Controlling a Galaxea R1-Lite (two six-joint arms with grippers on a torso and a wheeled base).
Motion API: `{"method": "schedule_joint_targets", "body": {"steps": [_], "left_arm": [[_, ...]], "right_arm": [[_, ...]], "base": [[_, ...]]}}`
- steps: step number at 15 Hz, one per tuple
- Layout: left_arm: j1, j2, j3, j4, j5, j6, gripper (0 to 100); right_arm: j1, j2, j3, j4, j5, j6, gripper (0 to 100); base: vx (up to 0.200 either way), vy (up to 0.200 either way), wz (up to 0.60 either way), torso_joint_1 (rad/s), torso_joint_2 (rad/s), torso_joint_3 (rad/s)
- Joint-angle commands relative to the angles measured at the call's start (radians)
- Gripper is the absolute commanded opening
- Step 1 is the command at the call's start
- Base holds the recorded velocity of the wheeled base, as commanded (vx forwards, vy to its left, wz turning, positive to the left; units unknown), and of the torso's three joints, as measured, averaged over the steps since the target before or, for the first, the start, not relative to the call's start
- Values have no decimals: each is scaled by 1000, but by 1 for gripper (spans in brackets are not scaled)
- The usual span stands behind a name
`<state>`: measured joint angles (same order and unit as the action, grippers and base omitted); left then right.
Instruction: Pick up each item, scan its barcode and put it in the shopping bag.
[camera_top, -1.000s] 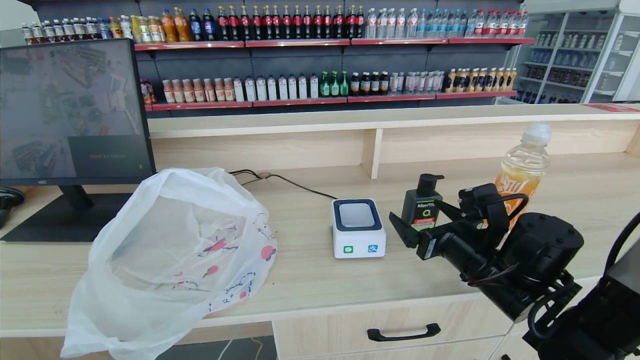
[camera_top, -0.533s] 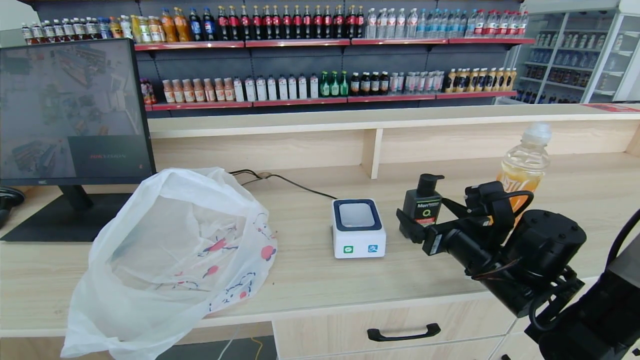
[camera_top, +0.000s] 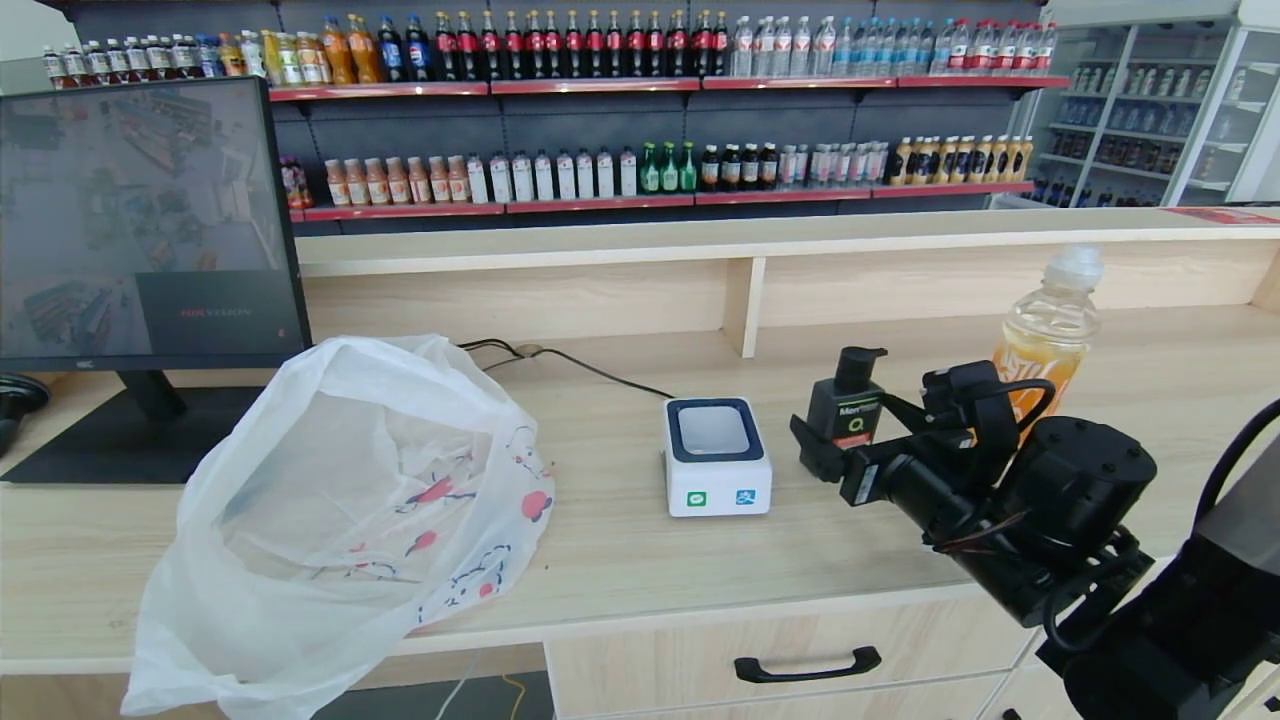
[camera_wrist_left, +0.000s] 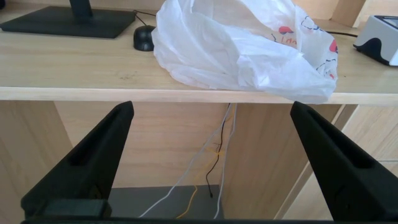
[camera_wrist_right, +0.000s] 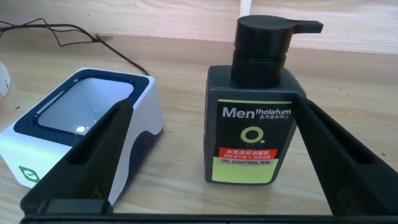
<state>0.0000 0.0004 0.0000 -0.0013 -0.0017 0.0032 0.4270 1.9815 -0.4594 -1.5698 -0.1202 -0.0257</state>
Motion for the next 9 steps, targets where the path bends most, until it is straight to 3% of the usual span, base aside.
{"method": "schedule_joint_targets", "body": {"steps": [1, 9], "left_arm": [[0, 0, 0, 0, 0, 0, 100], [0, 0, 0, -2, 0, -2, 100]], "right_arm": [[-7, 8, -4, -1, 1, 0, 100], [-14, 57, -48, -1, 4, 0, 100]], "base": [[0, 0, 0, 0, 0, 0], [0, 0, 0, 0, 0, 0]]}}
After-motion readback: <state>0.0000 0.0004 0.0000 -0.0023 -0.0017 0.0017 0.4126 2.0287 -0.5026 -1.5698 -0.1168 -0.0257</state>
